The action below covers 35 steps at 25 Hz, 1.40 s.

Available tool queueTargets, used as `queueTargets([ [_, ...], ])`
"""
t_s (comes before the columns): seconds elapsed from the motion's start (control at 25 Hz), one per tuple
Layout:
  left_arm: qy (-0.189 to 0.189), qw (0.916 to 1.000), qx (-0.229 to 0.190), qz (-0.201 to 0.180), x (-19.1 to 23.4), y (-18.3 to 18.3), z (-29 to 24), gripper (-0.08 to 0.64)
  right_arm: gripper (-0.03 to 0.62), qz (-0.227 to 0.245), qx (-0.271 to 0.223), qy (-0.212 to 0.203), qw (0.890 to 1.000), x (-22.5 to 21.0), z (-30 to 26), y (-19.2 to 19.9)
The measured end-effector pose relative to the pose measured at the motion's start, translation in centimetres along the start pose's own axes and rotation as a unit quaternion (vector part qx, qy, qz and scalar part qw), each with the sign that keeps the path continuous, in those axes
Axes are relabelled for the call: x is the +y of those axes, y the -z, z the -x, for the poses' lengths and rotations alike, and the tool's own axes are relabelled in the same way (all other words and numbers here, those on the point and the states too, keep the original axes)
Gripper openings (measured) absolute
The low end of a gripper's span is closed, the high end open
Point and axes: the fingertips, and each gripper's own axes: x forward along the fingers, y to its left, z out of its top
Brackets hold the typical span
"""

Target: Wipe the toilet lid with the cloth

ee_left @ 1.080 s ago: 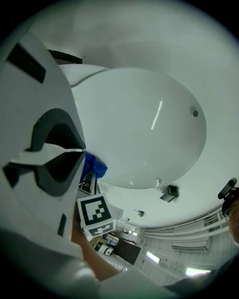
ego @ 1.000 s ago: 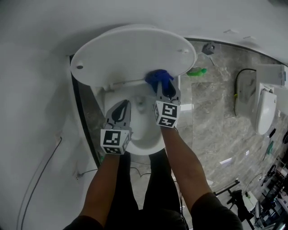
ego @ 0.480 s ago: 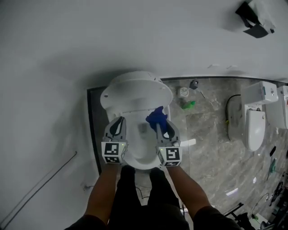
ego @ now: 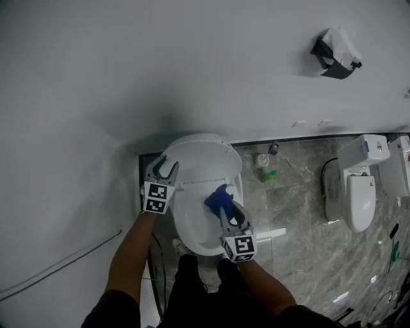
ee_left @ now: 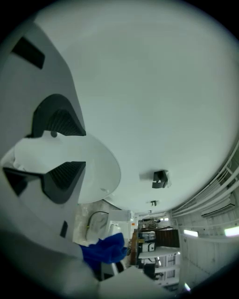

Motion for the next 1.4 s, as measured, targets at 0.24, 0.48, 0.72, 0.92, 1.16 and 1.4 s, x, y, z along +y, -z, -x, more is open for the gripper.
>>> queueTargets([
  [0.24, 0.012, 0.9960, 0.058, -0.066, 2.1, 0.4, -3.0, 0.167, 0.097, 0.027, 0.003, 0.009, 1.000, -2.9, 1.8, 0.0],
  [0.48, 0.031, 0.9895, 0.093, -0.107, 2.4, 0.7, -4.3, 0.155, 0.095, 0.023, 0.009, 0.017, 1.000, -5.6, 3.8, 1.3],
  [0.72, 0.041, 0.9882, 0.091, -0.116, 1.0, 0.7, -2.0, 0.114, 0.097, 0.017, 0.000, -0.013, 1.000, -3.6, 4.6, 0.9],
  [0.92, 0.050, 0.9876, 0.084, -0.123, -1.1, 1.0, 0.5, 0.100, 0.097, 0.024, -0.026, -0.033, 0.999, -1.6, 5.3, -2.0],
  [1.16, 0.066, 0.9860, 0.082, -0.129, -4.1, 2.3, 5.0, 0.086, 0.097, -0.012, -0.068, -0.060, 0.996, 0.3, 6.8, -4.9],
  [1.4, 0.111, 0.9806, 0.073, -0.144, -8.3, 5.2, 10.2, 0.067, 0.097, -0.049, -0.082, -0.039, 0.995, 1.1, 9.0, -5.7],
])
